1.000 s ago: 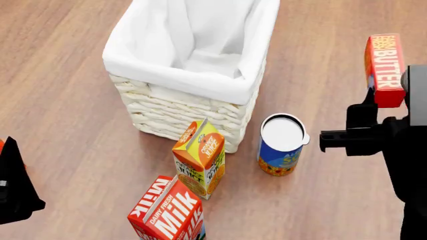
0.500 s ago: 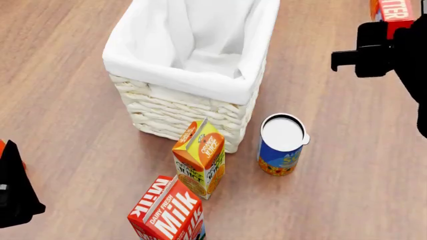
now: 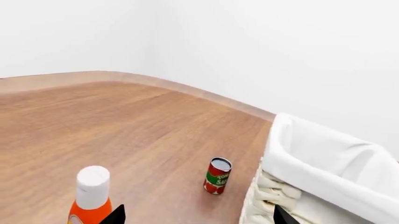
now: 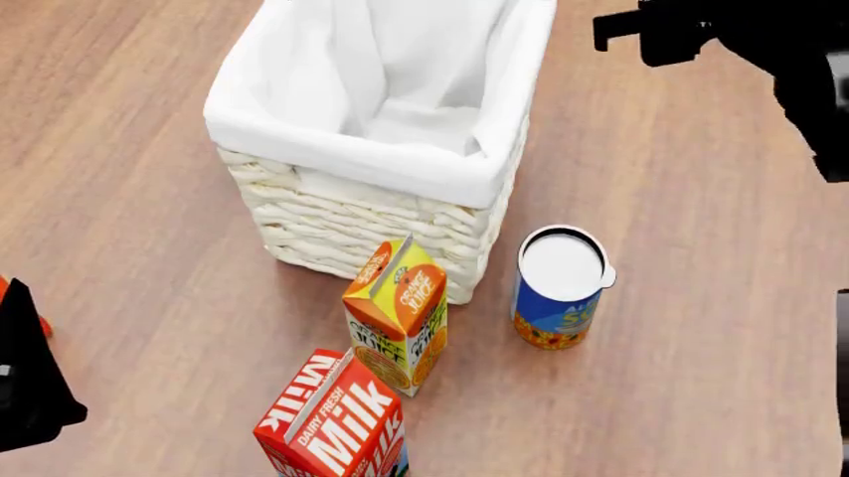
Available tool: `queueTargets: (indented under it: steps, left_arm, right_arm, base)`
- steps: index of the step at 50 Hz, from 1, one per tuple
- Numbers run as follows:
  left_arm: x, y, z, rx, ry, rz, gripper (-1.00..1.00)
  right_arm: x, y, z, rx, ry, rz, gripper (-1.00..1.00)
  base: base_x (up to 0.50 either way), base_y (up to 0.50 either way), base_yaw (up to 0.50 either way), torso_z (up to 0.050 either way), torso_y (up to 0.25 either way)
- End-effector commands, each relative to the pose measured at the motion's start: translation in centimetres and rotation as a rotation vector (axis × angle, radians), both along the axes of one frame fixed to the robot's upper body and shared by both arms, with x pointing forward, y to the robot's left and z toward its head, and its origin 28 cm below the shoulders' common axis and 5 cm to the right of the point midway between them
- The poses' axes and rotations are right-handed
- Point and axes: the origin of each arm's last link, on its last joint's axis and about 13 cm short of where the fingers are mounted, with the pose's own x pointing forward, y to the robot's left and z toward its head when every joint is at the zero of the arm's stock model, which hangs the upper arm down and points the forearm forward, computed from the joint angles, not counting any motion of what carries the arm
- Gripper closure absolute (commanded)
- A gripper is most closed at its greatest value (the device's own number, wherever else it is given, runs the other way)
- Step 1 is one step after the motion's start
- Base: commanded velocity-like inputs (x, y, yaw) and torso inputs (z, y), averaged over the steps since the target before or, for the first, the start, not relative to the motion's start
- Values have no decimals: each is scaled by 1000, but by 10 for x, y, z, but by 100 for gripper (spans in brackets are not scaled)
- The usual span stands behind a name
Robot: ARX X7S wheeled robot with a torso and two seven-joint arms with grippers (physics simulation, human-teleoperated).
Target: Pick up the butter and put it in the basket.
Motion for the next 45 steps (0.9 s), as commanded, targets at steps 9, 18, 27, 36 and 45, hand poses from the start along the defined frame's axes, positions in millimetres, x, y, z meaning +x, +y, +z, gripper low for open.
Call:
queueTargets:
  steps: [9, 18, 27, 36, 45]
  left_arm:
    - [1, 2, 1, 0, 1, 8, -100]
    - [2, 3, 2, -4, -2, 11, -100]
    - [1, 3, 1, -3, 0, 9, -100]
    - [1, 3, 3, -5, 0, 11, -100]
    - [1, 2, 3, -7, 2, 13, -100]
  right_arm:
    - [18, 34, 30, -94, 5, 218, 100]
    - [24, 48, 36, -116, 16, 296, 100]
    - [23, 60, 50, -135, 8, 369, 100]
    - [20, 76, 63, -152, 0, 483, 100]
    - [21, 87, 62, -136, 18, 544, 100]
  base:
    - [0, 0, 0, 0, 1]
    - [0, 0, 0, 0, 1]
    - [0, 0, 0, 1, 1]
    - [0, 0, 0, 0, 2]
    - [0, 0, 0, 1, 1]
